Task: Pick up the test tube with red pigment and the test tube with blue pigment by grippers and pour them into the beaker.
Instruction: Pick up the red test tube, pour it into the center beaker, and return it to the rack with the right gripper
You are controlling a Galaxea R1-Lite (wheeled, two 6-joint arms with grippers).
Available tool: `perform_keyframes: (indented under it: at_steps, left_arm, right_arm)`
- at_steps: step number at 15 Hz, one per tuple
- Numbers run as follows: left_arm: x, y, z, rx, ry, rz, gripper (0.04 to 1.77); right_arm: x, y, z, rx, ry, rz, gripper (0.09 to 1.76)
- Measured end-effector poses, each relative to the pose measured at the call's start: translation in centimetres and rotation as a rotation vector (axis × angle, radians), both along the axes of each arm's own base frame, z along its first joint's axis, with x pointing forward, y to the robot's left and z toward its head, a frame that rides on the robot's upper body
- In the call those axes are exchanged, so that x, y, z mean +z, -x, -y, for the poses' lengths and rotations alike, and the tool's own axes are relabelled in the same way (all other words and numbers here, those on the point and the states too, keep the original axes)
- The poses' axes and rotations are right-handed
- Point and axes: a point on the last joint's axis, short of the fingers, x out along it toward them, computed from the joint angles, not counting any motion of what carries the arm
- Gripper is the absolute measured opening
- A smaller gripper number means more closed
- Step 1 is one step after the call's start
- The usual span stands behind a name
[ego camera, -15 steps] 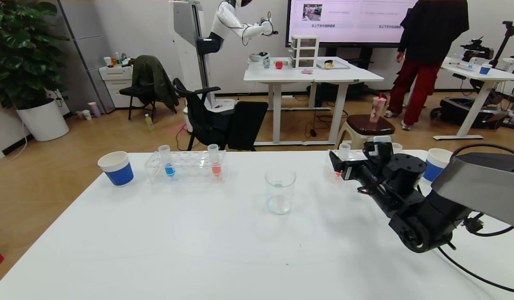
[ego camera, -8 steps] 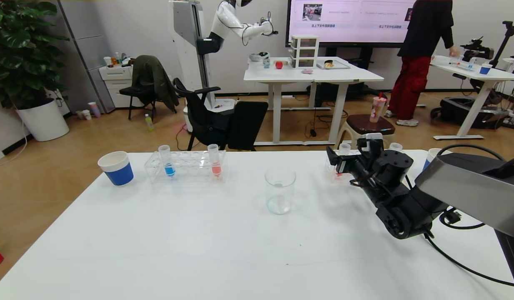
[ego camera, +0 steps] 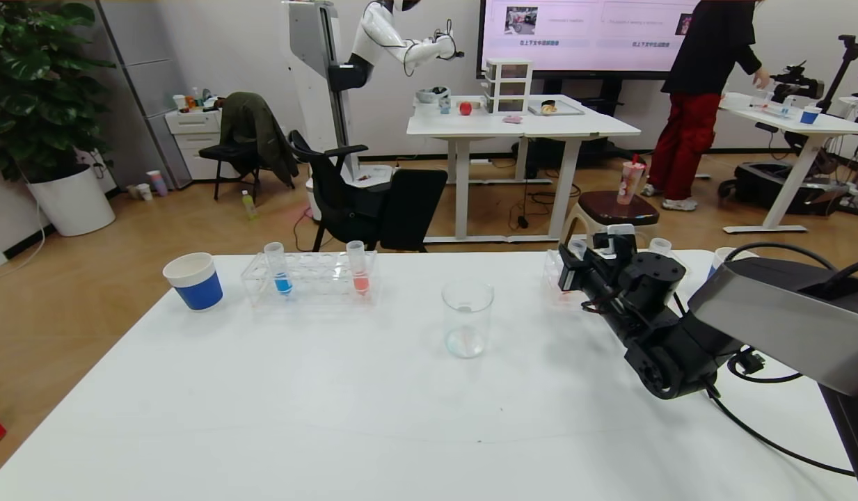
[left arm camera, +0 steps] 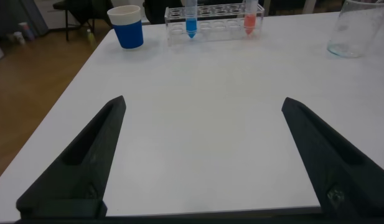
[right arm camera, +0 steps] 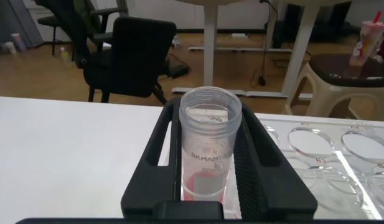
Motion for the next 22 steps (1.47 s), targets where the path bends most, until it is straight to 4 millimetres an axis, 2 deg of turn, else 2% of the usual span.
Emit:
perform_keyframes:
  at_steps: [3, 6, 10, 12, 15, 17, 20, 22]
  left_arm:
    - [0.0, 0.0, 0.0, 0.0, 0.0, 0.0, 1.75]
    - [0.0, 0.0, 0.0, 0.0, 0.0, 0.0, 1.75]
    - [0.0, 0.0, 0.0, 0.0, 0.0, 0.0, 1.75]
    - [0.0, 0.0, 0.0, 0.0, 0.0, 0.0, 1.75]
    - [0.0, 0.0, 0.0, 0.0, 0.0, 0.0, 1.75]
    - [0.0, 0.0, 0.0, 0.0, 0.0, 0.0, 1.75]
    - [0.0, 0.0, 0.0, 0.0, 0.0, 0.0, 1.75]
    - [0.0, 0.0, 0.0, 0.0, 0.0, 0.0, 1.75]
  right_arm:
    - [0.6, 0.1, -0.2, 0.002, 0.002, 0.01, 0.49]
    - [2.5, 0.2, -0.2, 0.003, 0.014, 0.003, 0.5]
    - [7.6, 0.4, -0.1, 0.016, 0.026, -0.012, 0.5]
    - [9.7, 0.8, -0.3, 0.042, 0.039, 0.036, 0.5]
    - [11.0, 1.5, -1.8, 0.114, 0.097, 0.087, 0.5]
    - [11.6, 2.1, -3.4, 0.187, 0.157, 0.124, 0.5]
    - [12.5, 2.9, -5.8, 0.321, 0.327, 0.247, 0.5]
    - [12.7, 3.3, -6.6, 0.427, 0.44, 0.361, 0.5]
